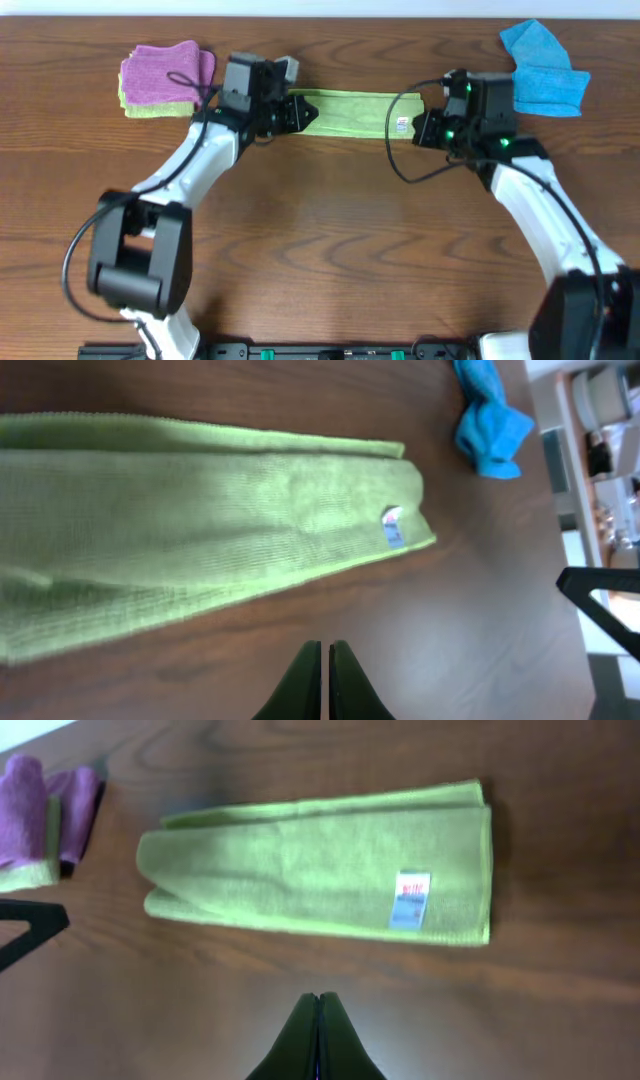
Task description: Fold the cloth
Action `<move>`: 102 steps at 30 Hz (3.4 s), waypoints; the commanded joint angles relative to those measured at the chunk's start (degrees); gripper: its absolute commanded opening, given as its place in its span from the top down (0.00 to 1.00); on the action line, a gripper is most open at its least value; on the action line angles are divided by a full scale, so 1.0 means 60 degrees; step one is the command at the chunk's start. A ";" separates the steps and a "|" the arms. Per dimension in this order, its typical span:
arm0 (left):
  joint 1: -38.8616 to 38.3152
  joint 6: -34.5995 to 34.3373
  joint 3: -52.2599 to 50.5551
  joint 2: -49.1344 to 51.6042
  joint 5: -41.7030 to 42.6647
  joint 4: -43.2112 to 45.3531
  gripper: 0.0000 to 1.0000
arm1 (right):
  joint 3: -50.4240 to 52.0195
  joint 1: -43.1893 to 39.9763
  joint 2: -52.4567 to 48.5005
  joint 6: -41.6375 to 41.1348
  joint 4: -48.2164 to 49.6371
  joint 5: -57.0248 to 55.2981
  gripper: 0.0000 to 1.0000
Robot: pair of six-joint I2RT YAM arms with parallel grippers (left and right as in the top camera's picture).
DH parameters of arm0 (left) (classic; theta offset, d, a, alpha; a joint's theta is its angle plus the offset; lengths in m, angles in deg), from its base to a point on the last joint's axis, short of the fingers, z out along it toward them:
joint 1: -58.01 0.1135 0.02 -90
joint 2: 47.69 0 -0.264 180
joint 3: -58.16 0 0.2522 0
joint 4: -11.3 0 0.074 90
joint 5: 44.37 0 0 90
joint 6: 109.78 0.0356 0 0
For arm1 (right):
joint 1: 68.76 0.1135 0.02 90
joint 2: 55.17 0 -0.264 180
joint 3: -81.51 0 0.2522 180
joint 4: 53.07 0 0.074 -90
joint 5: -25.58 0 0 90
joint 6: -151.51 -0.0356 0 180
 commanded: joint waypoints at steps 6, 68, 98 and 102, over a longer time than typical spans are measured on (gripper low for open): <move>-0.0055 0.0466 0.1796 0.1800 -0.0229 -0.0412 0.94 | -0.1166 0.0087 -0.1756 0.0244 -0.0051 -0.0047 0.98; -0.0444 0.1009 0.2470 0.3566 -0.2040 -0.1228 0.94 | -0.1789 0.0441 -0.5151 0.0495 0.0827 -0.0098 0.98; -0.0288 0.1468 0.2470 0.3486 -0.2084 -0.3694 0.94 | -0.1789 0.0382 -0.4204 0.0925 -0.2018 -0.1563 0.98; -0.0342 0.1468 0.2470 0.3475 -0.2087 -0.3585 0.94 | -0.1789 0.0382 -0.4200 0.0922 -0.1894 -0.1563 0.99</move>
